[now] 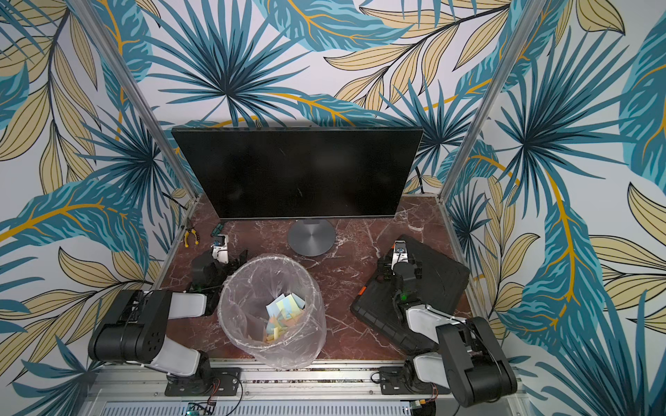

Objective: Remove the sticky note from the monitor
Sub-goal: Reset both arms

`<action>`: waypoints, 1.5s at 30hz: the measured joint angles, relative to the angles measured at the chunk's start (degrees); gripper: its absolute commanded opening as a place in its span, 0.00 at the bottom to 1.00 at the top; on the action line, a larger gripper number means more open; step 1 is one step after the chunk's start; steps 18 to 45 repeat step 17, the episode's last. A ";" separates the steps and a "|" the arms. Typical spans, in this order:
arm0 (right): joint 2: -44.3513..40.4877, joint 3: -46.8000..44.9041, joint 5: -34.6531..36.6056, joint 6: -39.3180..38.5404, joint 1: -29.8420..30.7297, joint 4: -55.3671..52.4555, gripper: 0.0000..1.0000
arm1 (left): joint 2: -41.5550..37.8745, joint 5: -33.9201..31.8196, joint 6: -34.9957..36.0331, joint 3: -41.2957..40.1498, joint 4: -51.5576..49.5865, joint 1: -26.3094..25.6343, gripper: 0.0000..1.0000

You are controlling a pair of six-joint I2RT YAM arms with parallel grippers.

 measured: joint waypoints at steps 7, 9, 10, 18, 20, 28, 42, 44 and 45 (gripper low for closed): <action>10.23 2.01 -5.16 1.42 -4.79 8.87 1.00 | 0.00 -0.26 0.15 0.02 -0.85 -0.24 1.00; 10.43 3.37 -6.32 1.60 -5.07 8.20 1.00 | 0.00 -0.46 0.15 0.02 -0.96 -0.26 1.00; 10.49 4.13 -6.78 1.68 -5.22 7.72 1.00 | 0.00 -0.55 0.15 0.02 -1.01 -0.28 1.00; 10.51 5.29 -8.07 1.88 -5.35 6.93 0.99 | 0.00 -0.94 0.17 0.26 -1.18 -0.50 1.00; 10.51 5.29 -8.07 1.88 -5.35 6.93 0.99 | 0.00 -0.94 0.17 0.26 -1.18 -0.50 1.00; 10.51 5.29 -8.07 1.88 -5.35 6.93 0.99 | 0.00 -0.94 0.17 0.26 -1.18 -0.50 1.00; 10.51 5.29 -8.07 1.88 -5.35 6.93 0.99 | 0.00 -0.94 0.17 0.26 -1.18 -0.50 1.00; 10.51 5.29 -8.07 1.88 -5.35 6.93 0.99 | 0.00 -0.94 0.17 0.26 -1.18 -0.50 1.00; 10.51 5.29 -8.07 1.88 -5.35 6.93 0.99 | 0.00 -0.94 0.17 0.26 -1.18 -0.50 1.00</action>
